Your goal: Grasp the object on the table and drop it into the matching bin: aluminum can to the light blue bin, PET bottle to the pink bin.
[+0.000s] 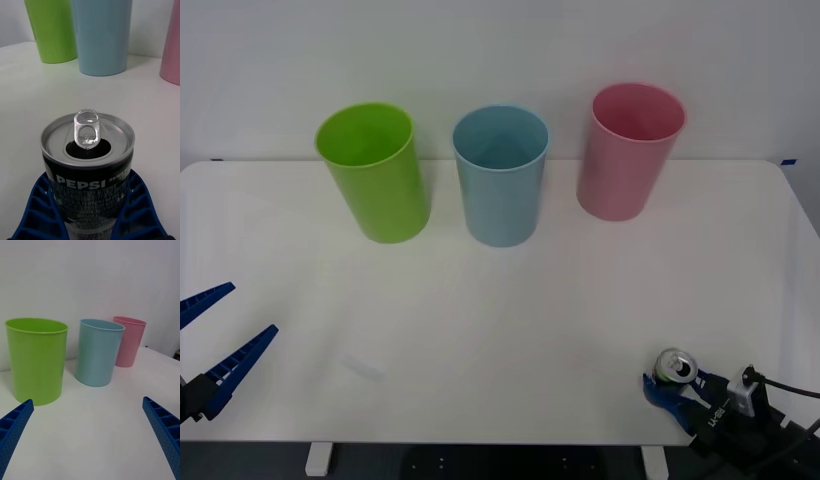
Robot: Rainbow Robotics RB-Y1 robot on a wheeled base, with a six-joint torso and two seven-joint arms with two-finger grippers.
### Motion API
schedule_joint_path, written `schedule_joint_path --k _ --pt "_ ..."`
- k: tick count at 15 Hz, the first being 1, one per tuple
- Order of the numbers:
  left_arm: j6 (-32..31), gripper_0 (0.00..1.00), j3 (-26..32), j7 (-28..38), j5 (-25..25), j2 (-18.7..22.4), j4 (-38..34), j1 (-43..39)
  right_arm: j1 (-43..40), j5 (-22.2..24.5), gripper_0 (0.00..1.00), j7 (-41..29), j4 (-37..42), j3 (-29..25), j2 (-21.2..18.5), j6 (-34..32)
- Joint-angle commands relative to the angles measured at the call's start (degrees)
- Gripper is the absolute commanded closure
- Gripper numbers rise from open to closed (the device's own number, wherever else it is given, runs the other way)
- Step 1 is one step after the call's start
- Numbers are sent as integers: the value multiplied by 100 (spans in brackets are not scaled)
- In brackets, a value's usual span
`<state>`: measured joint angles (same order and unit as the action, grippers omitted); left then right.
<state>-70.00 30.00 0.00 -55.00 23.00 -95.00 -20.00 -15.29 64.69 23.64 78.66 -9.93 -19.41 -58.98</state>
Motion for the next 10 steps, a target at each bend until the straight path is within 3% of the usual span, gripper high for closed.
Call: schedule_joint_path --k 1,10 --pt "0 0 0 0 0 0 0 0 26 0 100 0 0 -9 -2 1" --pt "0 0 0 0 0 0 0 0 448 -176 100 -202 27 -9 -2 -96"
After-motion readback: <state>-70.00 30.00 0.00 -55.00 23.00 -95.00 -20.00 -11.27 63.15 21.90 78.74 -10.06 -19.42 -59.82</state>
